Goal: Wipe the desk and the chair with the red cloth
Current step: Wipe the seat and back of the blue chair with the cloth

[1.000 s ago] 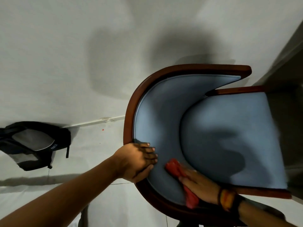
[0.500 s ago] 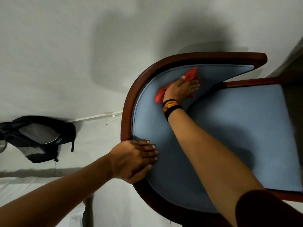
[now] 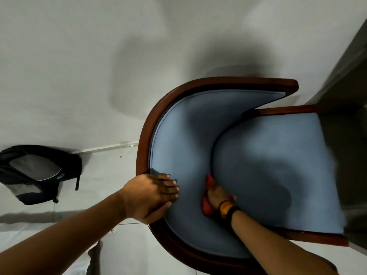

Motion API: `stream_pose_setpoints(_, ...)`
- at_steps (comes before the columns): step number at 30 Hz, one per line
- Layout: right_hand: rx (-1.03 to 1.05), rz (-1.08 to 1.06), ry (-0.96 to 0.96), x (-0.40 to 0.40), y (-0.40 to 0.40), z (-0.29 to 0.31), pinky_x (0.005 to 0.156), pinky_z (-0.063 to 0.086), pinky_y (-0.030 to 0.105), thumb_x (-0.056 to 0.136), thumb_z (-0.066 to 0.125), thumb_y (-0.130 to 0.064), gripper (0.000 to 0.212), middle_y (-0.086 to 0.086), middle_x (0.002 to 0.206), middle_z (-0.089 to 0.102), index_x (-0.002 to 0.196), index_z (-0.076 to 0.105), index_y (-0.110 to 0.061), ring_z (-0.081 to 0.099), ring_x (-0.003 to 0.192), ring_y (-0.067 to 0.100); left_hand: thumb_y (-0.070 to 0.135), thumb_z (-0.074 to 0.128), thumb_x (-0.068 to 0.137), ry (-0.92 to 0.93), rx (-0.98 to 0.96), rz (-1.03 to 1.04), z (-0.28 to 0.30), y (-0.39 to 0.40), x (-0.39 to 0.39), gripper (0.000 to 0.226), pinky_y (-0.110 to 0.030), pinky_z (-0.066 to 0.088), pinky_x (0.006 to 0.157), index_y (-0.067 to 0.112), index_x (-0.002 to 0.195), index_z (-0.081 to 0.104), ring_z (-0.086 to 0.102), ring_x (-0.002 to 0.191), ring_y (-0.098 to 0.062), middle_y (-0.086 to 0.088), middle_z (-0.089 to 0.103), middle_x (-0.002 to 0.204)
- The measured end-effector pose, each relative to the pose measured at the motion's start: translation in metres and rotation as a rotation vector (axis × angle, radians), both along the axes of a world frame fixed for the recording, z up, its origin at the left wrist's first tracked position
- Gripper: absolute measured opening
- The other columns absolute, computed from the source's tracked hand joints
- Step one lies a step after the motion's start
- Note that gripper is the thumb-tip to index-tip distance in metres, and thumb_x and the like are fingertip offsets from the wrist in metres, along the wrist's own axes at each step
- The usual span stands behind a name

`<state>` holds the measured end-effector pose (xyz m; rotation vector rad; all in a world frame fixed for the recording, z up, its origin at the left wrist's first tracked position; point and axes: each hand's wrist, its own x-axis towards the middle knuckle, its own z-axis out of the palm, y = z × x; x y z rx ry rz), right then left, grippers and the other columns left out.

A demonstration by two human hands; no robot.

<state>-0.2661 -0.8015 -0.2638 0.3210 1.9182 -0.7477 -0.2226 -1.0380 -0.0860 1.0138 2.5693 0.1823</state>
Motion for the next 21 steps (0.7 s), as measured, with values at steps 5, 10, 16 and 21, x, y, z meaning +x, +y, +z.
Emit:
stream_pose_setpoints(5, -0.26, -0.703, 0.097, -0.091, -0.076, 0.016, 0.121, 0.036, 0.047, 0.108, 0.022, -0.051, 0.061, 0.015, 0.145, 0.062, 0.15, 0.051, -0.018, 0.057, 0.135, 0.036, 0.041, 0.046, 0.099, -0.047, -0.013, 0.02, -0.009, -0.004, 0.003, 0.045, -0.04, 0.053, 0.114, 0.025, 0.128, 0.076, 0.064, 0.135, -0.016, 0.006, 0.073, 0.136)
stream_pose_setpoints(10, -0.522, -0.758, 0.237, -0.126, -0.077, 0.045, 0.124, 0.032, 0.043, 0.107, 0.045, -0.021, 0.045, 0.019, 0.152, 0.053, 0.15, 0.049, -0.008, 0.05, 0.14, 0.035, 0.035, 0.053, 0.1, 0.014, 0.025, 0.073, 0.003, 0.005, 0.002, 0.037, -0.035, 0.052, 0.114, 0.023, 0.124, 0.078, 0.067, 0.13, -0.014, 0.006, 0.075, 0.133)
stream_pose_setpoints(16, -0.743, -0.98, 0.09, -0.064, -0.032, 0.089, 0.103, 0.051, 0.043, 0.106, 0.048, -0.023, 0.026, 0.014, 0.124, 0.069, 0.125, 0.064, -0.014, 0.065, 0.116, 0.031, 0.04, 0.077, 0.093, -0.343, 0.623, 1.335, 0.015, 0.111, -0.028, 0.073, -0.029, 0.049, 0.114, 0.029, 0.156, 0.041, 0.06, 0.134, -0.011, 0.006, 0.062, 0.145)
stream_pose_setpoints(21, -0.83, -0.887, 0.191, -0.068, 0.001, 0.131, 0.098, 0.057, 0.042, 0.105, 0.05, -0.019, 0.026, 0.019, 0.126, 0.07, 0.126, 0.063, -0.011, 0.067, 0.114, 0.031, 0.002, 0.072, 0.095, -0.477, 1.166, 1.722, 0.019, 0.153, -0.061, 0.038, -0.032, 0.061, 0.095, 0.007, 0.132, 0.065, 0.071, 0.12, -0.036, -0.022, 0.074, 0.126)
